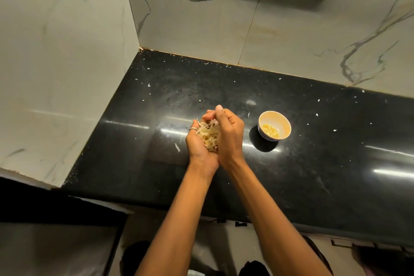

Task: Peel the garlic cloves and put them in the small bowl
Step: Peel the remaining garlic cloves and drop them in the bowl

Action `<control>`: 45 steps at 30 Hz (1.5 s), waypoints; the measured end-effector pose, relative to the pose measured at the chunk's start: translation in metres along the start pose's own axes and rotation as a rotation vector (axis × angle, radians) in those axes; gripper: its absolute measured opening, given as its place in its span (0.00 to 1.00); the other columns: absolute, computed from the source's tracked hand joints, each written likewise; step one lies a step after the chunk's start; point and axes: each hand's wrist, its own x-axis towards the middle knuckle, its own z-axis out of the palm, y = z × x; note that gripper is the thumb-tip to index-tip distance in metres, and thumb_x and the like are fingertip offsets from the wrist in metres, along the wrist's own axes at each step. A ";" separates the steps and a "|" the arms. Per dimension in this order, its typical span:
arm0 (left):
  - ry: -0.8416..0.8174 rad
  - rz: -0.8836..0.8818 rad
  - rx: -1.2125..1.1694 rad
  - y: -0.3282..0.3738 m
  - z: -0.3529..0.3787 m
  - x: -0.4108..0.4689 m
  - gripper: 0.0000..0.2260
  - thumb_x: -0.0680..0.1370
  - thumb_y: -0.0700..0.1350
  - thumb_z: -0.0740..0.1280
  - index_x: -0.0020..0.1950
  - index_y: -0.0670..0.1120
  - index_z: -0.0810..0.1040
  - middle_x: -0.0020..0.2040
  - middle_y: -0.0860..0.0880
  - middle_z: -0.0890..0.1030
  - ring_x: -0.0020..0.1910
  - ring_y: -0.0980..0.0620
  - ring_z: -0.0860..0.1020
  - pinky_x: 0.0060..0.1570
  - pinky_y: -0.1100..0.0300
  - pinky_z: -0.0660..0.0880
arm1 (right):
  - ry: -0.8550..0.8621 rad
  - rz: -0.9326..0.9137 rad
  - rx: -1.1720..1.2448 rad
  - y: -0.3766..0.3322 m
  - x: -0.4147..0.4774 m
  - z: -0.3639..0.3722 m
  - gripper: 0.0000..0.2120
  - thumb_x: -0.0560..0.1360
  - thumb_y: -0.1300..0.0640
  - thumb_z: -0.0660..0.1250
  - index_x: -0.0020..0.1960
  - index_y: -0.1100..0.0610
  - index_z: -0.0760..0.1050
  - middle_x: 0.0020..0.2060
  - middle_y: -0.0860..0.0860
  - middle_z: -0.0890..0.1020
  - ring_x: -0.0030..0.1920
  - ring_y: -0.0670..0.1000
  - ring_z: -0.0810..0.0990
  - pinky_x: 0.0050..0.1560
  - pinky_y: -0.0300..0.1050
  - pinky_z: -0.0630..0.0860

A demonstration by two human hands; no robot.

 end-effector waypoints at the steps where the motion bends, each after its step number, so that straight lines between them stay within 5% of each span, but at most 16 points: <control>1: 0.009 -0.009 -0.001 -0.001 -0.001 0.001 0.26 0.85 0.52 0.51 0.47 0.41 0.84 0.45 0.42 0.85 0.42 0.44 0.86 0.38 0.54 0.83 | 0.006 -0.016 -0.028 -0.001 0.000 -0.001 0.17 0.81 0.56 0.63 0.39 0.64 0.81 0.39 0.61 0.84 0.44 0.57 0.84 0.52 0.55 0.80; 4: 0.048 0.006 0.057 -0.001 -0.006 0.006 0.23 0.85 0.53 0.52 0.50 0.43 0.83 0.50 0.42 0.84 0.48 0.44 0.84 0.51 0.52 0.80 | 0.001 -0.068 -0.094 -0.006 0.000 -0.007 0.12 0.81 0.59 0.64 0.44 0.65 0.82 0.39 0.59 0.85 0.42 0.53 0.83 0.47 0.51 0.80; 7: 0.100 0.023 0.098 0.002 -0.014 0.015 0.19 0.85 0.52 0.54 0.54 0.43 0.81 0.52 0.44 0.83 0.55 0.46 0.81 0.66 0.51 0.72 | 0.038 -0.099 -0.177 -0.009 0.002 -0.025 0.09 0.81 0.61 0.65 0.49 0.61 0.84 0.43 0.51 0.86 0.46 0.43 0.83 0.48 0.37 0.77; 10: 0.114 0.037 0.105 0.012 -0.020 0.021 0.19 0.86 0.50 0.53 0.56 0.41 0.80 0.53 0.43 0.84 0.58 0.47 0.81 0.63 0.53 0.75 | 0.051 -0.088 -0.331 0.002 -0.002 -0.049 0.11 0.83 0.57 0.62 0.54 0.56 0.84 0.51 0.45 0.86 0.54 0.41 0.81 0.55 0.36 0.75; 14: 0.121 0.044 0.103 0.029 -0.022 0.025 0.19 0.86 0.49 0.52 0.54 0.41 0.79 0.53 0.43 0.83 0.57 0.47 0.81 0.58 0.54 0.77 | 0.002 -0.073 -0.671 0.048 -0.024 -0.078 0.15 0.85 0.51 0.58 0.62 0.57 0.78 0.58 0.49 0.82 0.60 0.45 0.77 0.63 0.50 0.75; 17: 0.110 0.054 0.104 0.040 -0.020 0.027 0.19 0.86 0.50 0.52 0.56 0.41 0.78 0.54 0.43 0.82 0.58 0.47 0.80 0.60 0.54 0.75 | -0.052 -0.015 -0.974 0.080 -0.042 -0.076 0.25 0.85 0.46 0.54 0.76 0.58 0.65 0.76 0.54 0.67 0.78 0.53 0.61 0.80 0.53 0.56; 19: 0.111 0.070 0.094 0.047 -0.020 0.028 0.19 0.86 0.50 0.52 0.57 0.40 0.78 0.54 0.43 0.81 0.58 0.47 0.80 0.62 0.53 0.74 | -0.069 -0.017 -1.073 0.087 -0.044 -0.061 0.29 0.85 0.45 0.53 0.80 0.60 0.56 0.80 0.55 0.58 0.81 0.53 0.51 0.80 0.48 0.46; 28: 0.109 0.146 0.072 0.078 -0.019 0.023 0.19 0.86 0.50 0.53 0.57 0.40 0.79 0.55 0.43 0.82 0.57 0.46 0.80 0.67 0.51 0.72 | -0.413 -0.188 -1.049 0.095 -0.016 0.004 0.31 0.80 0.44 0.48 0.76 0.62 0.63 0.76 0.59 0.67 0.80 0.57 0.58 0.80 0.55 0.54; 34: 0.089 0.139 0.049 0.080 -0.012 0.019 0.19 0.86 0.50 0.53 0.57 0.40 0.79 0.56 0.43 0.83 0.61 0.46 0.79 0.64 0.52 0.74 | -0.599 -0.449 -1.031 0.099 -0.010 0.005 0.21 0.77 0.52 0.65 0.68 0.60 0.76 0.64 0.55 0.78 0.67 0.60 0.74 0.68 0.55 0.70; 40: 0.096 0.125 0.047 0.078 -0.011 0.014 0.19 0.86 0.50 0.53 0.57 0.39 0.78 0.57 0.42 0.81 0.66 0.45 0.77 0.69 0.51 0.72 | -0.386 -0.459 -0.938 0.102 -0.011 -0.041 0.08 0.78 0.62 0.70 0.55 0.61 0.84 0.57 0.54 0.85 0.63 0.53 0.80 0.64 0.53 0.77; 45: 0.107 0.127 0.056 0.078 -0.018 0.011 0.19 0.86 0.50 0.53 0.56 0.39 0.79 0.56 0.42 0.82 0.62 0.45 0.79 0.67 0.52 0.74 | -0.138 -0.325 -0.836 0.078 -0.024 -0.078 0.11 0.81 0.59 0.67 0.62 0.59 0.81 0.63 0.52 0.82 0.70 0.44 0.72 0.72 0.48 0.71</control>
